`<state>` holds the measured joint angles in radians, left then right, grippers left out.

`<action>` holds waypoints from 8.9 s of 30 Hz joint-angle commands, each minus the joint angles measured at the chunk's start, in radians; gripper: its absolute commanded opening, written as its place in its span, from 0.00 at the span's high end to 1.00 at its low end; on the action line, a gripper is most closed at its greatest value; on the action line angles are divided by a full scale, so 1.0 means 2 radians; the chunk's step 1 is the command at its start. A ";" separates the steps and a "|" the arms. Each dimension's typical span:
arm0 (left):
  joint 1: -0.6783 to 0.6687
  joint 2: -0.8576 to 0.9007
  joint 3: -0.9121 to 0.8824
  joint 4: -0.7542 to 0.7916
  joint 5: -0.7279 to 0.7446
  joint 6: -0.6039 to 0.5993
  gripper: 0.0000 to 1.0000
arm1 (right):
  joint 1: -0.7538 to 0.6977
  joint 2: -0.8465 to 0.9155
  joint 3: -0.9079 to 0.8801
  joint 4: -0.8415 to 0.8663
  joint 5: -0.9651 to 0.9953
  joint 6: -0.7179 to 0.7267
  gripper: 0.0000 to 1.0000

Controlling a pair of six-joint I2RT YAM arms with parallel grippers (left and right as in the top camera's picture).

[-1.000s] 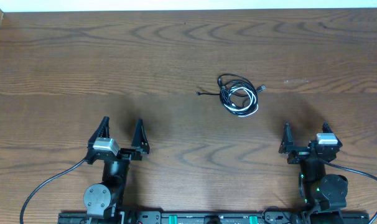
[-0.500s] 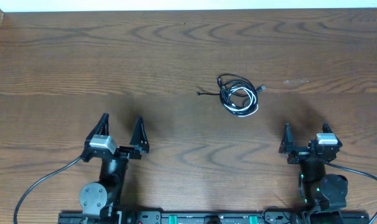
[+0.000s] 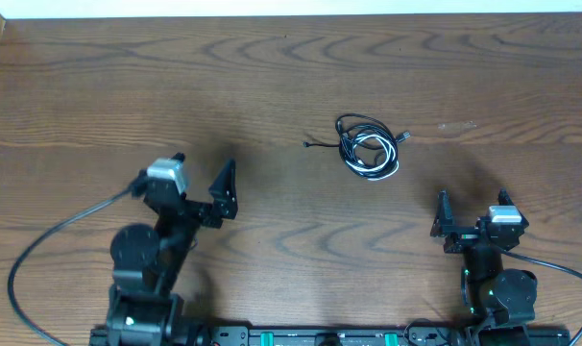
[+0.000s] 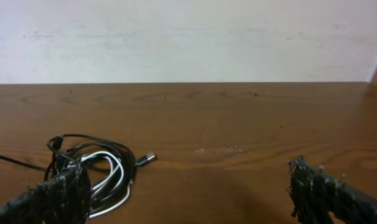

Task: Untangle cables
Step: 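Raise the left arm and move its open gripper toward the cable bundle, then lower the left gripper onto the black and white cable bundle, then close the left gripper on the cables and lift the bundle, then move the right gripper toward the bundle held by the left gripper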

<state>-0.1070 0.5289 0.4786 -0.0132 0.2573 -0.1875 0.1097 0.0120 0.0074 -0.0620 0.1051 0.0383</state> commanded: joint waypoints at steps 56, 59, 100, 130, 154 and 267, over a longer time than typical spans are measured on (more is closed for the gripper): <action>-0.192 0.277 0.257 -0.278 -0.117 -0.223 0.08 | -0.001 -0.002 -0.001 -0.001 0.004 0.005 0.01; -0.194 0.315 0.301 -0.320 -0.122 -0.223 0.08 | -0.001 -0.002 -0.001 -0.001 0.004 0.005 0.01; -0.155 0.572 0.437 -0.404 -0.013 -0.264 0.08 | -0.001 -0.002 -0.001 -0.001 0.004 0.005 0.01; -0.321 0.656 0.437 -0.247 -0.180 -0.509 0.24 | -0.001 -0.002 -0.001 -0.001 0.004 0.005 0.01; -0.323 0.760 0.437 -0.189 -0.188 -0.322 0.67 | -0.001 -0.002 -0.001 -0.001 0.004 0.005 0.01; -0.170 0.418 0.437 -0.512 -0.148 -0.239 0.92 | -0.001 -0.002 -0.001 -0.001 0.004 0.005 0.01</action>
<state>-0.4515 1.3754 1.3479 -1.0309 -0.0284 -0.7017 0.1097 0.0120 0.0074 -0.0620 0.1055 0.0383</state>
